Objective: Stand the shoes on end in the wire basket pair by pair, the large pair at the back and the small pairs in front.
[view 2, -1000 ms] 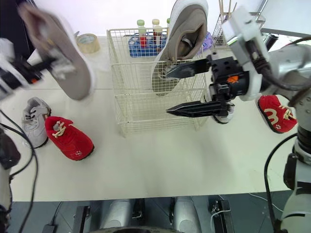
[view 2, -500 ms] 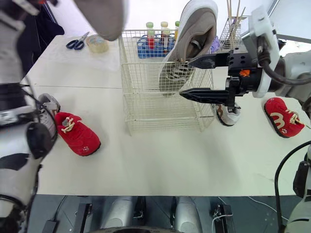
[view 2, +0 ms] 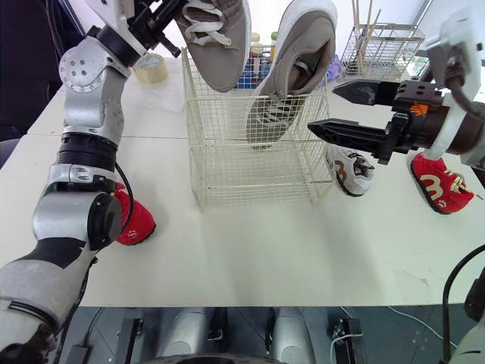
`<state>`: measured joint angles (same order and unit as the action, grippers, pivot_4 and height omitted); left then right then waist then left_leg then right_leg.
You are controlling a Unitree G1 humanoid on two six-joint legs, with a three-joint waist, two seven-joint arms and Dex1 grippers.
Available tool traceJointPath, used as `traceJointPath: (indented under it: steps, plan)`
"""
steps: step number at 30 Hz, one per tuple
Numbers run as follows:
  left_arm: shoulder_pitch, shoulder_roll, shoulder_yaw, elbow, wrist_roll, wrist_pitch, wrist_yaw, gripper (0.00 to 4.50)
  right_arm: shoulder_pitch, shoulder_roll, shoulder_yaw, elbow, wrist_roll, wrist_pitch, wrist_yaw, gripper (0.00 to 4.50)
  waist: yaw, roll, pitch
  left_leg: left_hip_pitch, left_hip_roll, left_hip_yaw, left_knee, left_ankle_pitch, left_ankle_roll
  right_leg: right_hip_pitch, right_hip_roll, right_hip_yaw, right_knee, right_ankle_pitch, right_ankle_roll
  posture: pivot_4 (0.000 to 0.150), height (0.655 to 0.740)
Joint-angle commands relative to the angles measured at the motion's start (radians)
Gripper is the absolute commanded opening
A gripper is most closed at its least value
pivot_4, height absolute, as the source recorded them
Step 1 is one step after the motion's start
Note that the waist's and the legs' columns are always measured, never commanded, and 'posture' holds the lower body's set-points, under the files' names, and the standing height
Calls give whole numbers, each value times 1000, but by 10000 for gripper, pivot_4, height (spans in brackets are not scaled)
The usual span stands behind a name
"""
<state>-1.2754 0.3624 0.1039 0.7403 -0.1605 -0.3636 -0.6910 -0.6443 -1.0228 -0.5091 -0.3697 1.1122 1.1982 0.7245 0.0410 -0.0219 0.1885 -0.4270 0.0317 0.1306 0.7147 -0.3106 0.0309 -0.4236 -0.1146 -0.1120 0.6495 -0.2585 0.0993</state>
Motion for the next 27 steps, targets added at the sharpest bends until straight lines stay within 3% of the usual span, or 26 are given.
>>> traceJointPath:
  steps: [1,5,10,19,27]
  plan:
    - [-4,-9,-6,-10,16,-57,24,7150,110,53,-164,-25,124,34,-94,45000,2,0,0,0,0,0,0,0,0,1,0,0,0,0,0,1500,7400]
    - [33,-31,-13,-16,28,-76,55,7150,268,148,-244,-70,265,3,-184,45000,-1,0,0,0,0,0,1,0,1,1,0,0,0,0,1,1500,7400]
    - [64,-44,-17,-8,60,-107,110,7150,375,221,-200,-132,331,-77,-254,45000,-4,1,-1,1,0,0,1,0,1,2,0,0,1,0,1,1500,7400]
    - [154,-48,-47,-78,75,-59,116,7150,417,195,-127,-116,344,-159,-276,45000,-3,1,-1,1,0,0,1,-1,1,2,0,0,0,0,1,1500,7400]
    - [284,-29,-73,-240,74,101,116,7150,395,193,-54,-91,316,-210,-275,45000,-3,1,-1,1,0,-1,1,-1,1,2,0,0,0,0,1,1500,7400]
